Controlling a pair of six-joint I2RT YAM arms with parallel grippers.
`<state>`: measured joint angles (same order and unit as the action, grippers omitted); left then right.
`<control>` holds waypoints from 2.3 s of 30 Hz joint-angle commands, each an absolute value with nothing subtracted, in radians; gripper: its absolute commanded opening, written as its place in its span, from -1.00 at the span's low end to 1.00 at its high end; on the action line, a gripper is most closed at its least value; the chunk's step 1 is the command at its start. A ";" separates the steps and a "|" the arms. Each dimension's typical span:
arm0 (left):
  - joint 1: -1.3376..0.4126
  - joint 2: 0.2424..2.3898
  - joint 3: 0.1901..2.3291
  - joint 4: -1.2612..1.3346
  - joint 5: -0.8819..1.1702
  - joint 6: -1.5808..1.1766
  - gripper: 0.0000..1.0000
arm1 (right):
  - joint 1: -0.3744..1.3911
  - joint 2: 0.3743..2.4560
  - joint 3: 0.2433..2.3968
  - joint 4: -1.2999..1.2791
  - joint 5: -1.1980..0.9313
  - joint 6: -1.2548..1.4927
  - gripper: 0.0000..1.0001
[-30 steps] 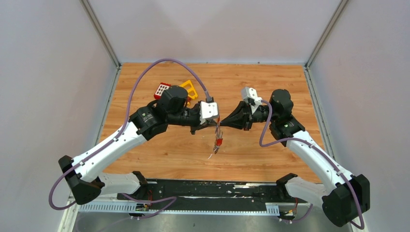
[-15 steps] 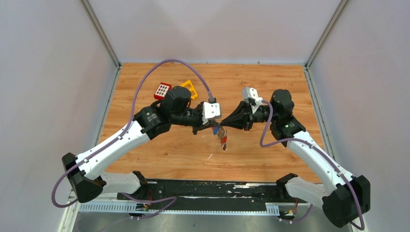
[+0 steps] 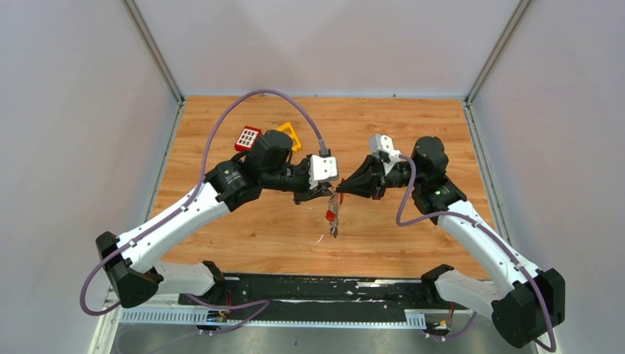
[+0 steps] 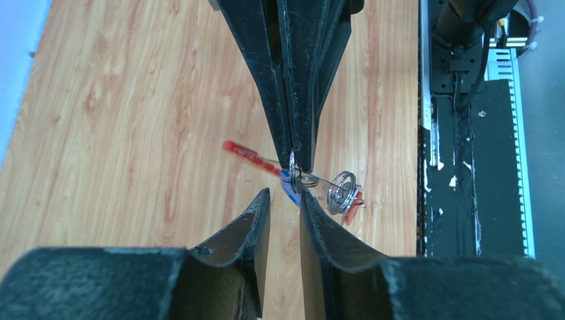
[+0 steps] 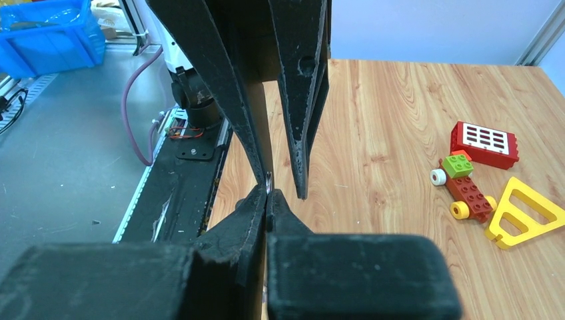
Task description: Put the keys on the keyring
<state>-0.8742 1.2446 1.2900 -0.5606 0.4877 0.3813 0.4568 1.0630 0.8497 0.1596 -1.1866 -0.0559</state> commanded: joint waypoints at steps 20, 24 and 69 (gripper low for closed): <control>-0.868 1.190 1.335 -0.564 0.516 0.501 -0.29 | 0.454 1.044 0.877 0.117 -1.204 -0.133 -1.00; -0.869 1.181 1.329 -0.543 0.542 0.488 -0.29 | 0.454 1.054 0.882 0.117 -1.214 -0.133 -1.00; -0.890 1.428 1.634 -0.876 0.391 0.260 -1.00 | 0.455 1.023 0.895 -0.008 -1.065 -0.251 -0.14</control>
<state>-0.8738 1.4239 1.5745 -0.8204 0.4088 0.2920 0.4549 1.0214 0.8536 -0.0116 -1.0767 -0.2489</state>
